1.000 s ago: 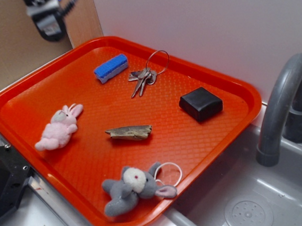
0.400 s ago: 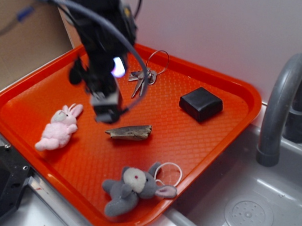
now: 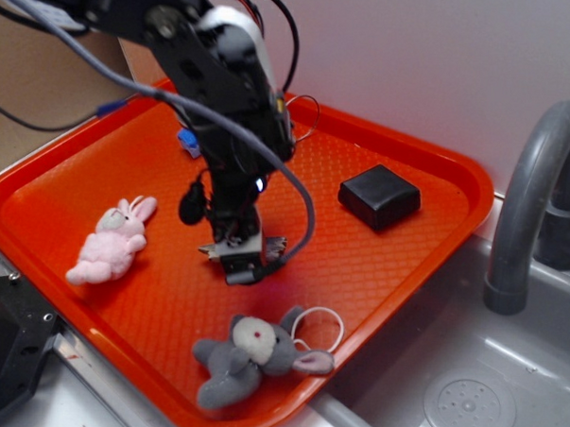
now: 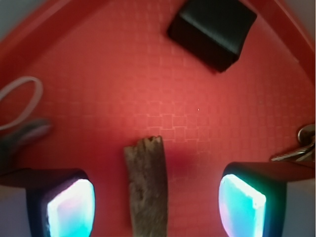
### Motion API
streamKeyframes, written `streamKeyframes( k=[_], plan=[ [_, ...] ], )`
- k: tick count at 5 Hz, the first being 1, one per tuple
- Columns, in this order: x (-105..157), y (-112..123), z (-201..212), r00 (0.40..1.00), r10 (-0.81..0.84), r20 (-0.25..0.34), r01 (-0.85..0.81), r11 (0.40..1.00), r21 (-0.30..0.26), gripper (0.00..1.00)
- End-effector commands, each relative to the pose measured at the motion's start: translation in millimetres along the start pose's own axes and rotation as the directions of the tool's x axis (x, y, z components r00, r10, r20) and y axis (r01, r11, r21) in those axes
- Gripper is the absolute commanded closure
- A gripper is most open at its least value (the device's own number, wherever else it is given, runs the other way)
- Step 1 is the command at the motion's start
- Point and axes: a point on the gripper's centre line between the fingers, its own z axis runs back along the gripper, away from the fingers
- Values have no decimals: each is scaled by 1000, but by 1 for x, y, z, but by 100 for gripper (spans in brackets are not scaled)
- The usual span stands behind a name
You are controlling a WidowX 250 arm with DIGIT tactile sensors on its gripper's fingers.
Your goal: Grab the wood chip.
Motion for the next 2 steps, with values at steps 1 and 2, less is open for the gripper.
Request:
streamKeyframes(
  k=[1,2],
  plan=[
    [-18,1,-22,999,-5,-40,4,1000,-20,0],
    [-22,-2,-33,998,-45,-52,41,996,-78,39]
  ],
)
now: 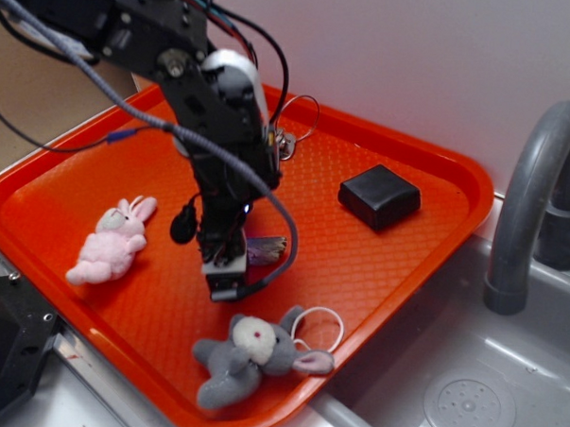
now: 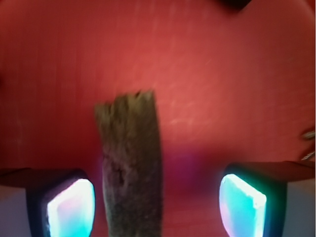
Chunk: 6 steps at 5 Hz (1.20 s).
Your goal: Grab the wood chip.
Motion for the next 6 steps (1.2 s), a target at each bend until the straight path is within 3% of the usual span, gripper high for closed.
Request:
streamKeyframes(
  k=[1,2,3,4,5,6],
  plan=[
    [0,-10,-14,999,-30,20,32,997,-66,100],
    [5,-17,-6,998,-39,44,43,995,-93,100],
    [0,5,30,990,141,26,-141,990,-4,100],
    [-12,37,74,926,377,-12,-377,926,36,100],
    [-28,63,115,816,577,-47,-575,817,40,100],
    [-43,78,159,780,626,-13,-625,779,52,100]
  ],
)
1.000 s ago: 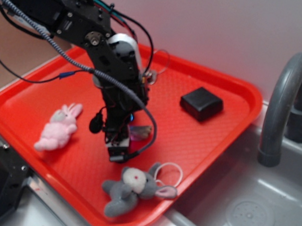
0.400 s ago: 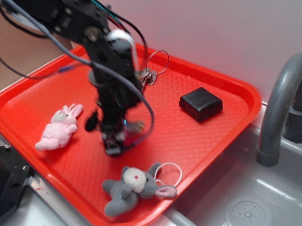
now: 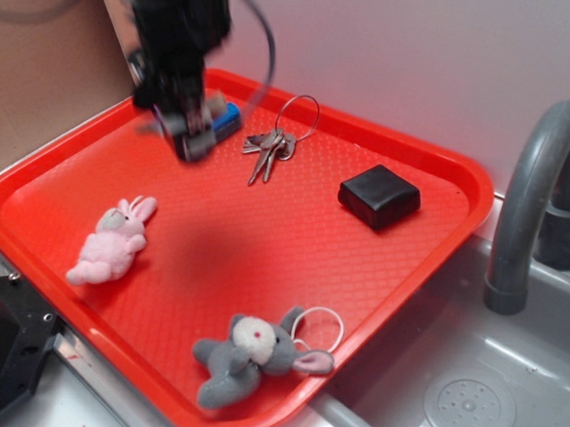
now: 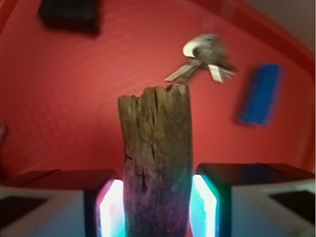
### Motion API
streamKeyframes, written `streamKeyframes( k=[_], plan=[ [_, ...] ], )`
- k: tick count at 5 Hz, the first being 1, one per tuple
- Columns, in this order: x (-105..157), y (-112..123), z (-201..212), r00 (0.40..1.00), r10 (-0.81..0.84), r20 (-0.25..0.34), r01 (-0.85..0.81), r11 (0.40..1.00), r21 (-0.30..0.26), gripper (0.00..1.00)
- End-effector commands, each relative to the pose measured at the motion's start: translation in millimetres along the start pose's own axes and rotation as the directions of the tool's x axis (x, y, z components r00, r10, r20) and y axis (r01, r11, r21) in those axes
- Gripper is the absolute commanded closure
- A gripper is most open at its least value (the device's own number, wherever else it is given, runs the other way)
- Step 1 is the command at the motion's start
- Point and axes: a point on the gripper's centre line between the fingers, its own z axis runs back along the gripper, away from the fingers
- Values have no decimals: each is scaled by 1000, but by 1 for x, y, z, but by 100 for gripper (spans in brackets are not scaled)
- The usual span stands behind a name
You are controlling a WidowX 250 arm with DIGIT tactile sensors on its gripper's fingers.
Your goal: Grab the wood chip.
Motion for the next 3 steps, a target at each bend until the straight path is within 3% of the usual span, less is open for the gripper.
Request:
streamKeyframes(
  k=[1,2,3],
  plan=[
    [-10,29,88,986,106,132,-107,994,3,100],
    [-10,20,116,981,52,188,-72,992,103,100],
    [-7,10,110,982,0,187,-26,990,135,78]
  ],
)
